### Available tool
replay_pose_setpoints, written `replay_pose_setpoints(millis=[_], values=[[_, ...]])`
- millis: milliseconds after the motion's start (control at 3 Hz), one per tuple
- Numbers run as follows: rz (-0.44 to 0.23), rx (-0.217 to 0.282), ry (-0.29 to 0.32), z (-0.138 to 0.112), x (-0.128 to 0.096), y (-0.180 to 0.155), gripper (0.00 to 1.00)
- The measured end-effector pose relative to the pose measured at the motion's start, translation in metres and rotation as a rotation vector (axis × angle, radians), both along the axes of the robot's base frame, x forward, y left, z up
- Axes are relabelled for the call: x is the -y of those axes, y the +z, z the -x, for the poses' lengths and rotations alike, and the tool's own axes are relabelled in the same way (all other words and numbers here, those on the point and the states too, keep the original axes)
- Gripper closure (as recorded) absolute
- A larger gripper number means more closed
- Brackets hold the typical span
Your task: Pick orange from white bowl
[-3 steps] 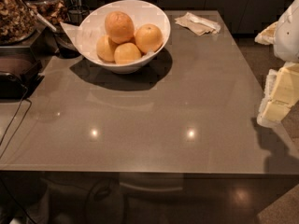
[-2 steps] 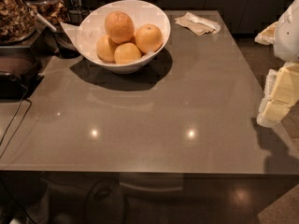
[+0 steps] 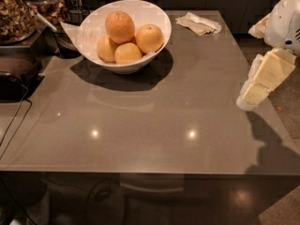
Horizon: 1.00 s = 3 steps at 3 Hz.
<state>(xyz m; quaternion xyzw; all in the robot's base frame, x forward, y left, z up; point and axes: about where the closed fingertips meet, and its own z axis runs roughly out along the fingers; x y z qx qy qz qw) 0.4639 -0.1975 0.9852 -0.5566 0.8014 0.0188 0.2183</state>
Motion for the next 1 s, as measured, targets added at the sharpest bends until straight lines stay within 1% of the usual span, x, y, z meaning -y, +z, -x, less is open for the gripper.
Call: replay_pose_setpoints(millis=[333, 667, 1000], values=[[-0.059, -0.017, 0.003, -0.0178, -0.0141, -0.0013, 0.0], [-0.061, -0.017, 0.003, -0.0184, -0.0144, -0.0013, 0.0], [-0.081, 0.0, -0.004, -0.0211, -0.0166, -0.0018, 0.0]])
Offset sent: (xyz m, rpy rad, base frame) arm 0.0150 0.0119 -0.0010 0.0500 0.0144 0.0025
